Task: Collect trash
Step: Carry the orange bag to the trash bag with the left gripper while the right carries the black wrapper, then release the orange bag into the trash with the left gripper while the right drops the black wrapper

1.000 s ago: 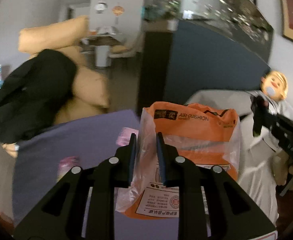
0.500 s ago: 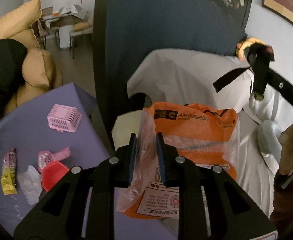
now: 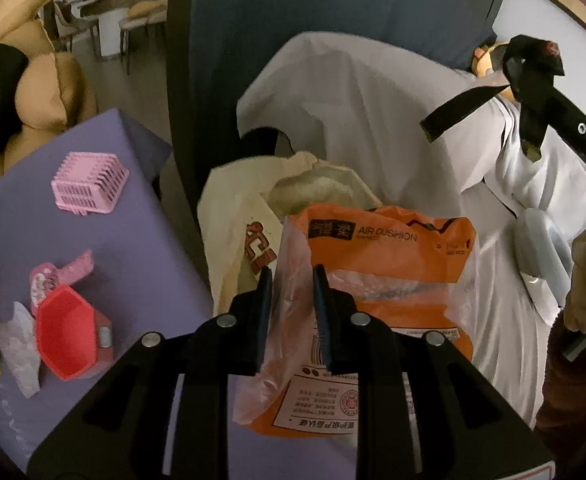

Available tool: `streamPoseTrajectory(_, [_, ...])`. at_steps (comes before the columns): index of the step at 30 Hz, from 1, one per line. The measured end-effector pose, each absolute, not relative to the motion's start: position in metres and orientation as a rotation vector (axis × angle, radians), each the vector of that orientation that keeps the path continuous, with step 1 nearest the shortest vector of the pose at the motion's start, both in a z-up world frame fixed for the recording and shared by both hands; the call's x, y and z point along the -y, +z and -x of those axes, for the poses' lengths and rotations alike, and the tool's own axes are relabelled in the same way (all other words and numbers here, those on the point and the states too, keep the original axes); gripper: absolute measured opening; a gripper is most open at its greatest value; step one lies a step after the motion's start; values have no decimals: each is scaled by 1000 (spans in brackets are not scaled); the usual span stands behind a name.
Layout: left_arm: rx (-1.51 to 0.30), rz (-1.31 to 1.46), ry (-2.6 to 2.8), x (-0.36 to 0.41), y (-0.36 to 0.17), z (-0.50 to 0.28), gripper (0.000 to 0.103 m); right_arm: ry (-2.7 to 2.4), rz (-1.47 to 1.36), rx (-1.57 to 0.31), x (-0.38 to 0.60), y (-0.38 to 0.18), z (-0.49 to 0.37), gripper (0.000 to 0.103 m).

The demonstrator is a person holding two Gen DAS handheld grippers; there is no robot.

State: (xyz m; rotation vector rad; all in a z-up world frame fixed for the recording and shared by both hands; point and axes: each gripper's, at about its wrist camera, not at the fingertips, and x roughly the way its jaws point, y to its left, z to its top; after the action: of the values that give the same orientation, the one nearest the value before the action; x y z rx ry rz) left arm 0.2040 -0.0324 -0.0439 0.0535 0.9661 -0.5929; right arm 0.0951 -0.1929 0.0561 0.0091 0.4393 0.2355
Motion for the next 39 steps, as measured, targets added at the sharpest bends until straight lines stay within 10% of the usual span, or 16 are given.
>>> streamPoseTrajectory(18, [-1028,-105,-459,51,-90,-263,21,260,-88,-510,195,27,-108,22])
streamPoseTrajectory(25, [-1045,56,-536,27,-84,-259,46,320,-129,-530,182,11,-118,22])
streamPoseTrajectory(39, [-888,172,-411,-76,-39,-193,52,392,-40,-805,121,-82,-153,22])
